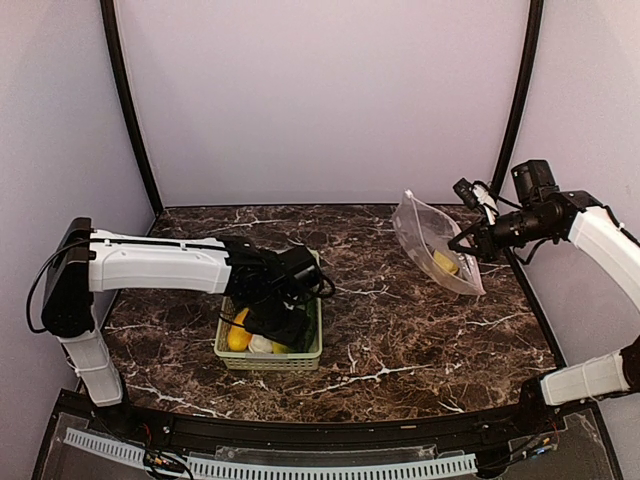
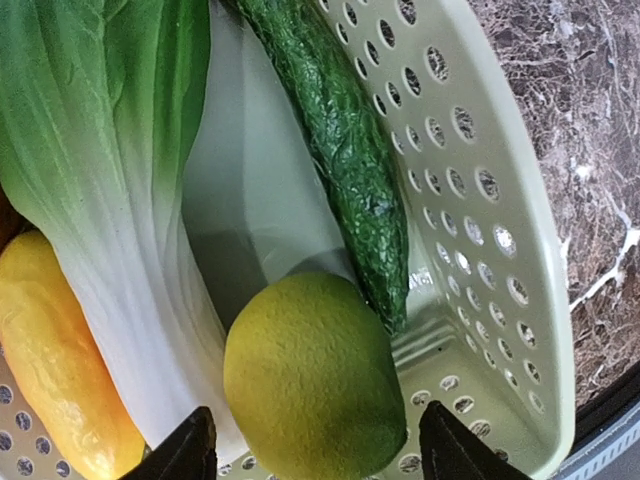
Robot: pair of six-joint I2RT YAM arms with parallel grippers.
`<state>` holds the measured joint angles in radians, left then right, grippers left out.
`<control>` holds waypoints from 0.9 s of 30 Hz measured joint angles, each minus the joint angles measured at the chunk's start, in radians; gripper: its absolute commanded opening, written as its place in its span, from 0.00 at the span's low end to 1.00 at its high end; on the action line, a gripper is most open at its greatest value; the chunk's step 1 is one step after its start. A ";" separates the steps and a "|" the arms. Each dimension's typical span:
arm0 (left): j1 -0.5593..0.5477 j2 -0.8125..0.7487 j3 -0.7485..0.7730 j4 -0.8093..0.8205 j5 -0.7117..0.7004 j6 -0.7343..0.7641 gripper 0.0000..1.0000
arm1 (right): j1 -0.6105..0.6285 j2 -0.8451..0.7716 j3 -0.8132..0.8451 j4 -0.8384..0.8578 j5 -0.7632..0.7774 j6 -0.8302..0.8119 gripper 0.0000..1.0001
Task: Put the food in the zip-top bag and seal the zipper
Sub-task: Pick up the fake fruit from the bin, then place the fake fruit in the zipper food storage bag.
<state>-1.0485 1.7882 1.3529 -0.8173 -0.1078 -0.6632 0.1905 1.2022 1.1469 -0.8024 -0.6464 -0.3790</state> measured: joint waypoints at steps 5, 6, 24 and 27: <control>0.000 0.067 0.023 0.009 -0.012 0.003 0.52 | 0.003 0.006 0.000 -0.006 -0.001 0.007 0.00; 0.000 0.080 0.036 0.008 -0.015 0.005 0.50 | 0.003 0.010 0.000 -0.007 -0.001 0.010 0.00; -0.002 0.011 0.336 -0.149 -0.180 0.121 0.39 | 0.027 0.018 0.062 -0.079 0.023 -0.001 0.00; -0.002 0.011 0.423 -0.127 -0.163 0.170 0.37 | 0.038 0.024 0.105 -0.100 0.023 -0.005 0.00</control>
<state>-1.0504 1.7988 1.7760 -0.9443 -0.2703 -0.4934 0.2283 1.2263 1.2514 -0.9024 -0.6231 -0.3836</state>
